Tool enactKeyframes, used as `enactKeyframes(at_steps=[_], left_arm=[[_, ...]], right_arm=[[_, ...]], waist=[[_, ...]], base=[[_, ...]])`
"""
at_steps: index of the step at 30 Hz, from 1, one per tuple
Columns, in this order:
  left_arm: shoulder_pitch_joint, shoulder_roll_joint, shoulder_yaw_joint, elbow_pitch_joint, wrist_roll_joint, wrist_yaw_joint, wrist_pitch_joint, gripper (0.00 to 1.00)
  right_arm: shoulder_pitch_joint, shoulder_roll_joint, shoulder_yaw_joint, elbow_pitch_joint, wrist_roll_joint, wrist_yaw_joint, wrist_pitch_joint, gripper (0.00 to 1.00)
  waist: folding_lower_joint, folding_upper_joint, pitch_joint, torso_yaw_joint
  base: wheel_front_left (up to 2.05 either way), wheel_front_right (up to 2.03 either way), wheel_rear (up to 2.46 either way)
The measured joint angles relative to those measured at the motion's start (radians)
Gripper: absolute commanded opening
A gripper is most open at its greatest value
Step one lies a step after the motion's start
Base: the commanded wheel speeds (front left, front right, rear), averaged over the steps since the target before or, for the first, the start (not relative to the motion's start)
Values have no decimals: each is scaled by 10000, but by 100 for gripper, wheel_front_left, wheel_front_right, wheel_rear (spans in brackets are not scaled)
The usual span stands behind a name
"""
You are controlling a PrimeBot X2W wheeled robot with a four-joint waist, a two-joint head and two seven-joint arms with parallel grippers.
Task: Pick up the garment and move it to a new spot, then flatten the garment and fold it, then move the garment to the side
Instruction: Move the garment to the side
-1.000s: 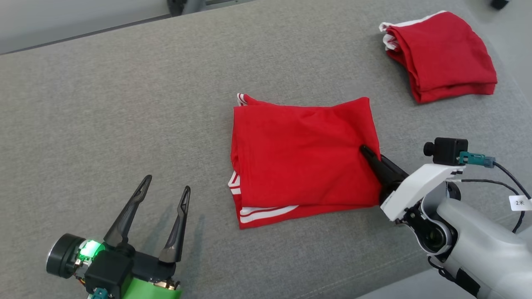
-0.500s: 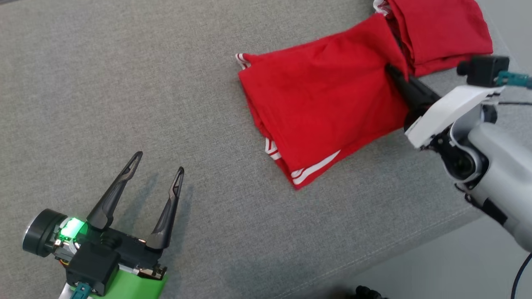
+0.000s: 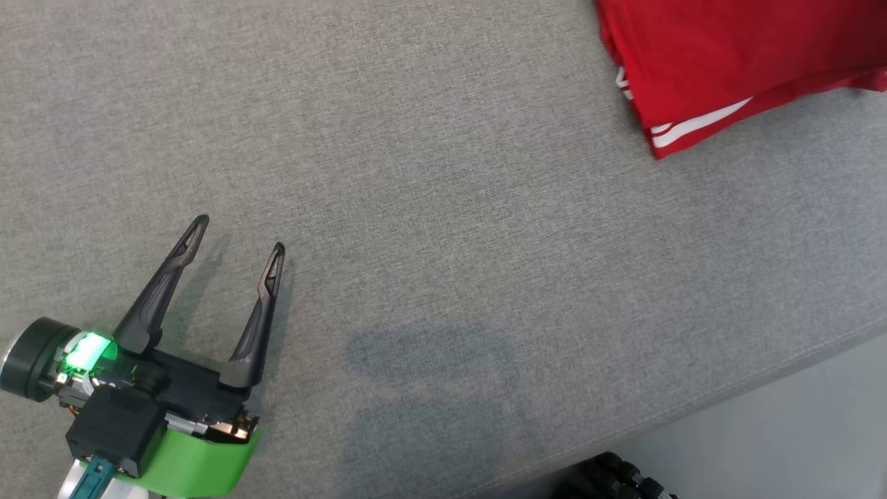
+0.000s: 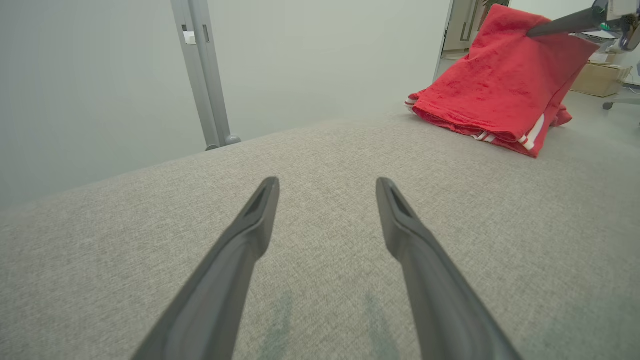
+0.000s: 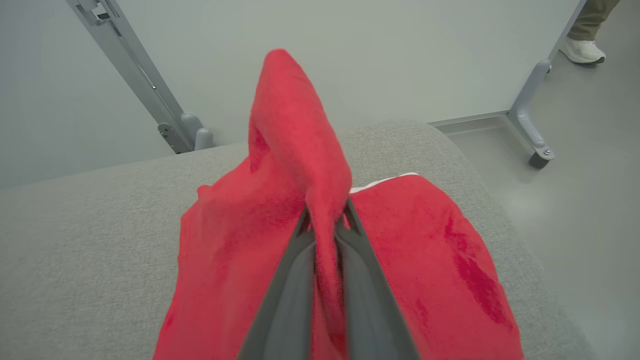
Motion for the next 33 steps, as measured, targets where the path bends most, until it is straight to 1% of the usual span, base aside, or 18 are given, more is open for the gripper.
enactKeyframes(at_steps=[3,5,6,8,10,12,13,14,16,20,22,25,26,30,33], left_arm=[[-174,71,36,-138,-38,0,0,100],[-228,98,65,-169,-59,0,0,100],[-353,144,117,-217,-86,0,0,100],[-414,182,115,-230,-88,0,0,100],[-523,228,125,-238,-136,0,0,100],[-538,230,146,-240,-146,0,0,100],[-545,230,157,-244,-161,0,0,100],[-556,230,161,-251,-163,0,0,100],[-588,234,165,-251,-190,0,0,100],[-644,213,194,-219,-194,0,0,100],[-682,157,198,-182,-199,0,0,100],[-718,13,180,-75,-203,0,0,100],[-721,-44,163,-13,-203,0,0,100],[-691,-470,157,290,-201,0,0,100],[-607,-857,205,570,-174,0,0,100]], right_arm=[[-176,-439,-320,159,-199,0,209,0],[-238,-545,-395,257,-307,0,316,0],[-272,-617,-491,504,-566,0,443,0],[-272,-619,-520,662,-757,0,502,0],[-306,-533,-736,1264,-1271,0,510,0],[-327,-451,-849,1507,-1406,0,483,0],[-347,-353,-932,1762,-1553,0,474,4],[-361,-265,-989,2046,-1756,0,426,31],[-416,-25,-1085,2585,-2230,0,382,100],[-694,466,-1306,3912,-3519,0,-209,100],[-872,750,-1338,4546,-4351,0,-633,100],[-1063,1289,-1346,5285,-5463,0,-1089,100],[-1089,1513,-1379,5381,-5749,0,-1233,100],[-904,2581,-1733,5358,-6228,4,-1563,100],[-333,3083,-2194,5108,-6418,6,-1607,100]], waist=[[0,0,150,161],[0,0,208,207],[0,0,323,294],[0,0,377,346],[0,0,508,505],[0,0,547,554],[0,0,586,601],[0,0,622,643],[-1,0,677,725],[0,0,693,843],[0,0,616,866],[-1,0,417,891],[-1,0,331,903],[0,0,-131,973],[-1,0,-557,1055]], base=[[0,0,0],[0,0,0],[0,0,0],[0,0,0],[0,0,0],[0,0,0],[0,0,0],[0,0,0],[0,0,0],[0,0,0],[0,0,0],[0,0,0],[0,0,0],[0,0,0],[0,0,0]])
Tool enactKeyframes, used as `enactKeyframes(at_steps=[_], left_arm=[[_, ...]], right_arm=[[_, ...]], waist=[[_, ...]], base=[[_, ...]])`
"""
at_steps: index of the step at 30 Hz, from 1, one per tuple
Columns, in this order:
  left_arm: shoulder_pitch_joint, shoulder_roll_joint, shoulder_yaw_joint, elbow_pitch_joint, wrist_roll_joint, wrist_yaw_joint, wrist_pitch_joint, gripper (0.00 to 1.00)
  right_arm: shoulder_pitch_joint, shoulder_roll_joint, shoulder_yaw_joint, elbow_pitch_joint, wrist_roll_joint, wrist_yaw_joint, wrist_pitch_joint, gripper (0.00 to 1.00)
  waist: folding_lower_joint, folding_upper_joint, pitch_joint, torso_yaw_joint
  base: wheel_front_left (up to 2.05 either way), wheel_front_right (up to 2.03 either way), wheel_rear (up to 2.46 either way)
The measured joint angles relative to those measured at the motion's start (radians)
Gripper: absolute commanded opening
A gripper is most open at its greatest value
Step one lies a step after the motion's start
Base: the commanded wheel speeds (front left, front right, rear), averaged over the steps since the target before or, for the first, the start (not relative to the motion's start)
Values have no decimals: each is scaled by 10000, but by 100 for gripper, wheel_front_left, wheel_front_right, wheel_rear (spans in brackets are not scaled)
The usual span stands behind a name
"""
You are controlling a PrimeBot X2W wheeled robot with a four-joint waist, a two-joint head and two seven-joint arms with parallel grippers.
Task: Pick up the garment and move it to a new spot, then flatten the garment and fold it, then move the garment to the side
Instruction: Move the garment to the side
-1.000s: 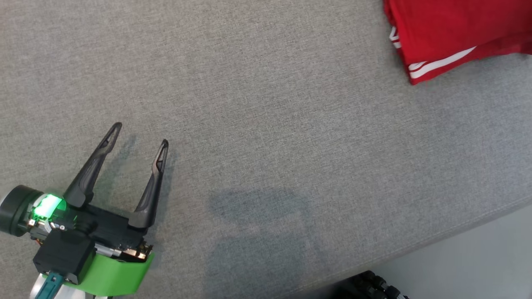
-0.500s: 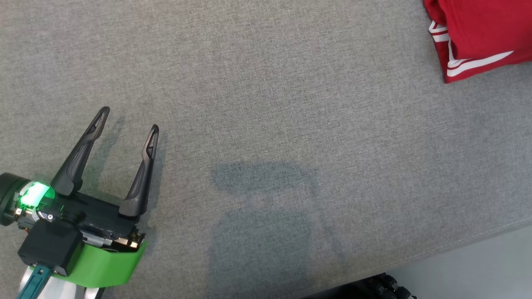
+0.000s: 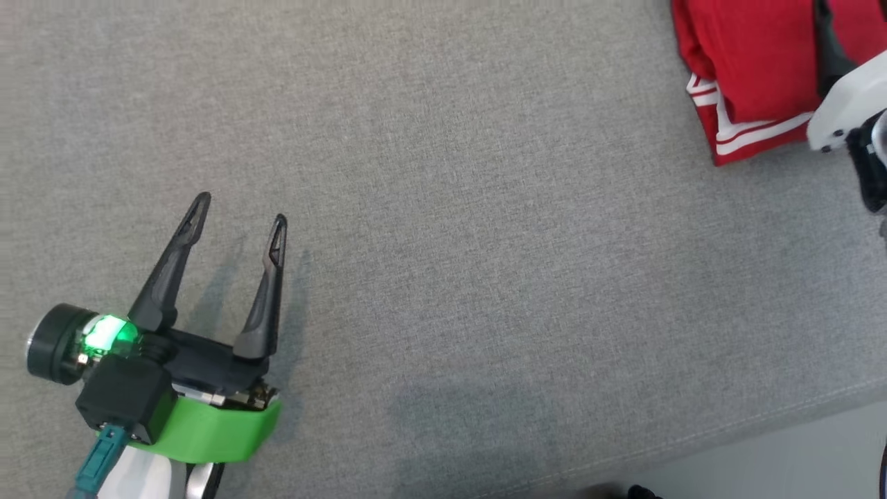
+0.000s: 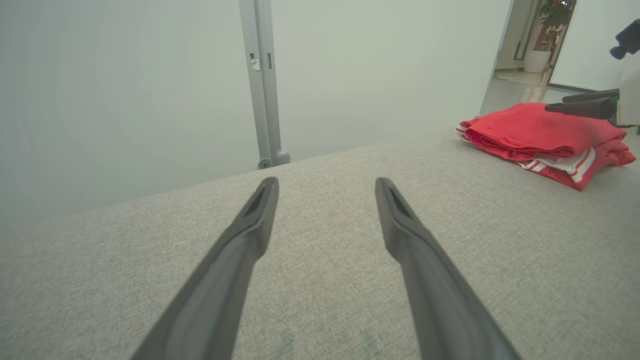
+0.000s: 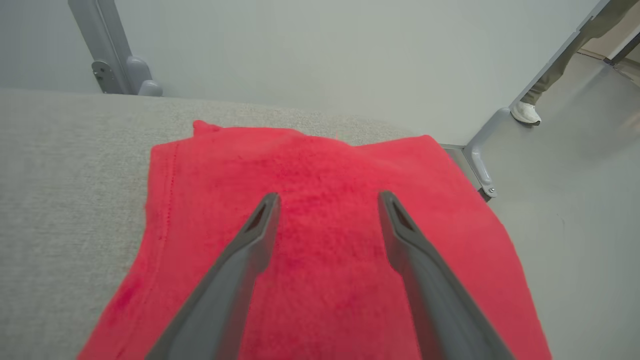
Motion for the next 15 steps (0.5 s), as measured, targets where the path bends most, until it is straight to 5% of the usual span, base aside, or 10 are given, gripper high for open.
enactKeyframes(at_steps=[15], left_arm=[[1059,-1829,798,2834,-132,387,0,100]], right_arm=[[6071,2696,-3607,-4920,-3292,0,-38,100]], waist=[[-1,0,-2623,884]], base=[[0,0,0]])
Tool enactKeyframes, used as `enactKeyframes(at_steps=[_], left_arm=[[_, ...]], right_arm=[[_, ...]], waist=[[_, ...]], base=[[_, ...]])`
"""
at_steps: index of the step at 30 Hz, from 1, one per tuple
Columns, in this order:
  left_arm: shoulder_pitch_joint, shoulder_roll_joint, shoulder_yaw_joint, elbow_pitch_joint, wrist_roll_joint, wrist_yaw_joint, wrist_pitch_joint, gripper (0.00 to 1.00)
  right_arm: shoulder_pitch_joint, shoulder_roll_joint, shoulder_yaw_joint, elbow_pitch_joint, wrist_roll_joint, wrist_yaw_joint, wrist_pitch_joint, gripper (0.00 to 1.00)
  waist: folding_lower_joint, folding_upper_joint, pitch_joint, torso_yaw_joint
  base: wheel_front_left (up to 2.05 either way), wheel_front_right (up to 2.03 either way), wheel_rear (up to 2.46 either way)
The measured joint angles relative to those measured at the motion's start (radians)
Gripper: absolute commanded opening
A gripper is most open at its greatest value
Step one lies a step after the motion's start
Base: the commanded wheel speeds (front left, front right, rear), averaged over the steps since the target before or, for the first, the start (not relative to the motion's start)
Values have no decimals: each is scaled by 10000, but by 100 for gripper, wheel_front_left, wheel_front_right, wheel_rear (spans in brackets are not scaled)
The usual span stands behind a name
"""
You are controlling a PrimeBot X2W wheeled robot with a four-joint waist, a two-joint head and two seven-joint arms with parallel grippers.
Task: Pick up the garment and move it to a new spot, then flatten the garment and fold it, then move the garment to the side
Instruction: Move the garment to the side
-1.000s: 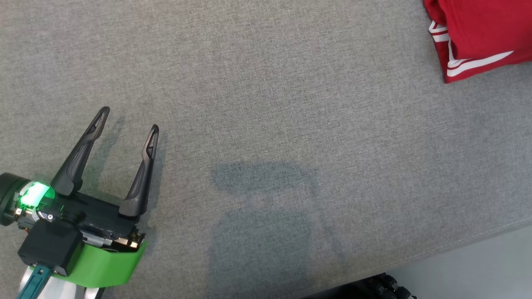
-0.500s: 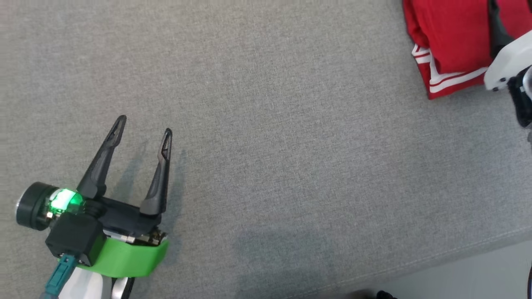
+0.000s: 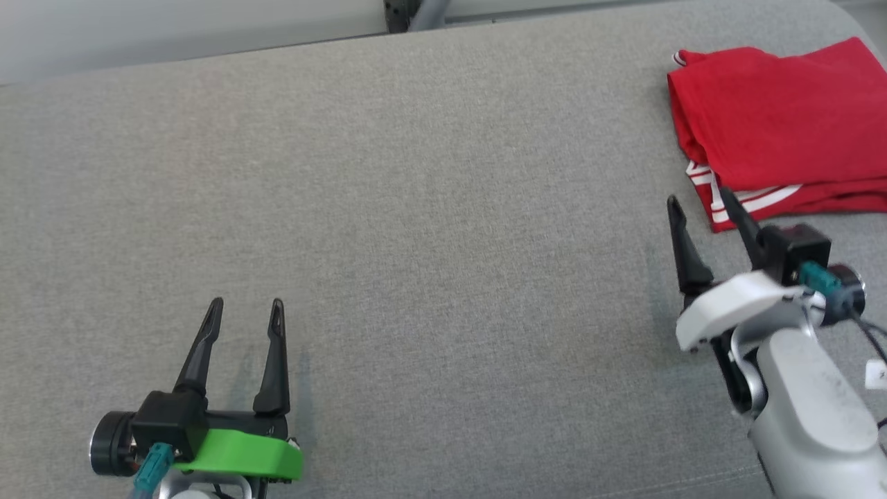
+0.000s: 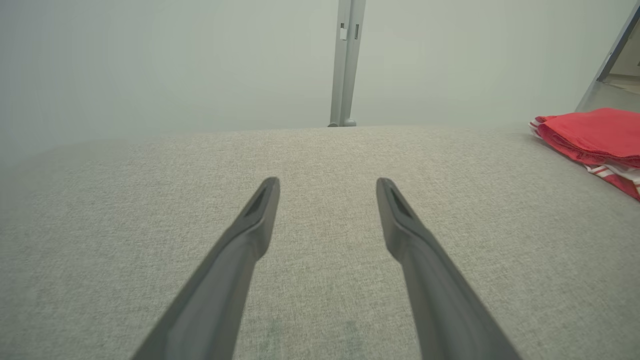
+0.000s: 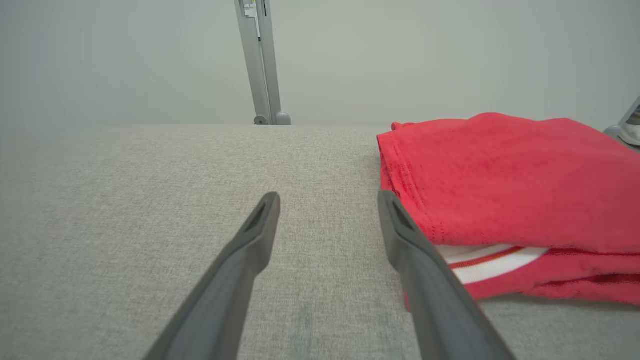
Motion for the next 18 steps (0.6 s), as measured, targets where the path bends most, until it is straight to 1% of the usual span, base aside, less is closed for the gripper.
enactKeyframes(at_steps=[3,6,9,13,15,18], left_arm=[[248,-165,174,205,-71,232,0,100],[579,-232,322,209,-148,341,0,100],[874,-288,389,-8,-92,382,0,100],[1247,-303,669,-418,-56,391,-2,100],[1496,-305,767,-516,-38,391,0,100],[1807,-309,694,-546,305,378,0,100]], right_arm=[[1259,546,-476,-895,-546,-2,0,100],[2313,1026,-777,-1852,-1028,0,0,100],[3134,1290,-1072,-3047,-1388,-2,-2,100],[3864,1592,-1049,-4516,-1720,-2,-2,100],[4217,1674,-1034,-5030,-1810,-2,-2,100],[4888,1737,-1099,-5488,-1946,-2,-2,100]], waist=[[0,0,-559,219],[0,0,-1110,427],[0,0,-1610,620],[0,0,-2115,853],[0,0,-2318,933],[-1,0,-2594,1033]], base=[[0,0,0],[0,0,0],[0,0,0],[0,0,0],[0,0,0],[0,0,0]])
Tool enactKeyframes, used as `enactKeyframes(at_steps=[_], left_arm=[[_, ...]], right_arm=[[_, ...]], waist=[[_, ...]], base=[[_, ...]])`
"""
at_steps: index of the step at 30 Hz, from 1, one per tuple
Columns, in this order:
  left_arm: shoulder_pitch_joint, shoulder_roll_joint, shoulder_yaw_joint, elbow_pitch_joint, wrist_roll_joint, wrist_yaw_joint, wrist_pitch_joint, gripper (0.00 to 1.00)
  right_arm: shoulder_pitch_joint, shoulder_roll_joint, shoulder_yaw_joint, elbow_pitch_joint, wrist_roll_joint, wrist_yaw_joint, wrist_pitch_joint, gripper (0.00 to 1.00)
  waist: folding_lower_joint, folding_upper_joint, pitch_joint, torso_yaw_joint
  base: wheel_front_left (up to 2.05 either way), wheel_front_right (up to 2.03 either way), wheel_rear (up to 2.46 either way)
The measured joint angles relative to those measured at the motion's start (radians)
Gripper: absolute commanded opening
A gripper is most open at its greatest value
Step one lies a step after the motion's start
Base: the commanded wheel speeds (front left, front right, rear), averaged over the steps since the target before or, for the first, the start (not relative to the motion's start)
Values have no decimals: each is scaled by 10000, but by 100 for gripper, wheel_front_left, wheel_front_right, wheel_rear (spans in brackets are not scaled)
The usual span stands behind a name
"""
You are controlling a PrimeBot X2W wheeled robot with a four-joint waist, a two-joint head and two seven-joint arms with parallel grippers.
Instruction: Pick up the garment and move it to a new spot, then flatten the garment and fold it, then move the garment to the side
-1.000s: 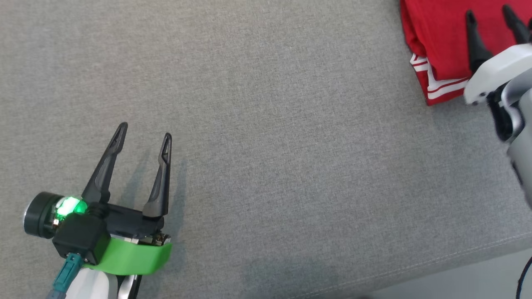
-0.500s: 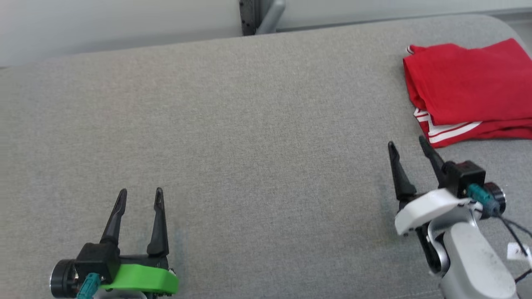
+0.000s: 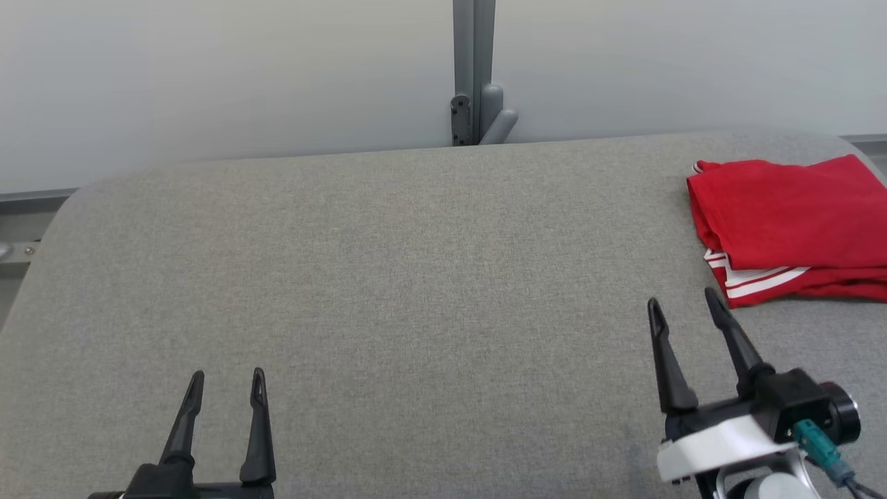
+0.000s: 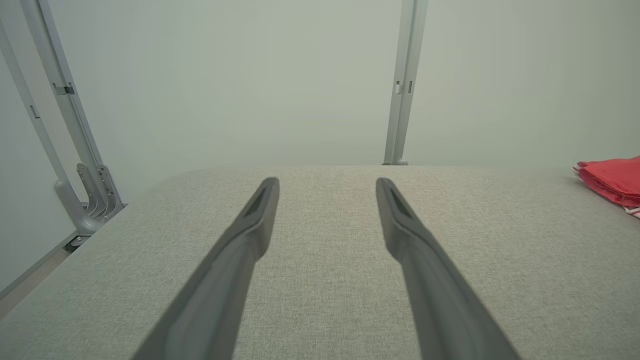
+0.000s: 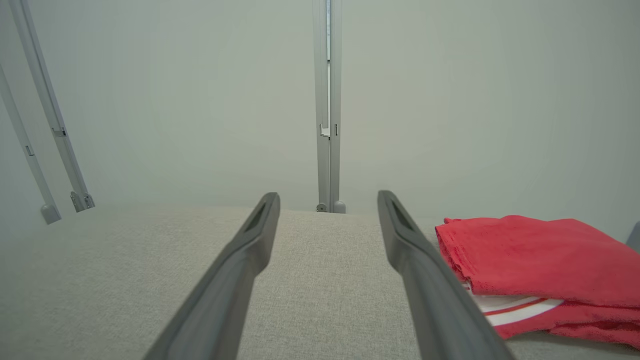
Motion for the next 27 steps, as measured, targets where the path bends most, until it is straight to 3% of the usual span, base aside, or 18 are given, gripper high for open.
enactKeyframes(at_steps=[7,24,25,27], left_arm=[[397,-6,-207,176,128,6,0,100],[542,-8,-268,483,-33,86,0,100],[546,-10,-276,573,-33,86,0,0],[556,-15,-291,779,-35,86,0,0]], right_arm=[[1158,56,226,297,-222,2,0,100],[1419,59,276,489,105,0,0,100],[1424,59,278,556,104,2,2,0],[1470,69,299,731,105,2,8,0]], waist=[[0,0,-583,137],[0,0,-751,138],[0,0,-752,140],[0,0,-751,140]], base=[[0,0,0],[0,0,0],[0,0,0],[0,0,0]])
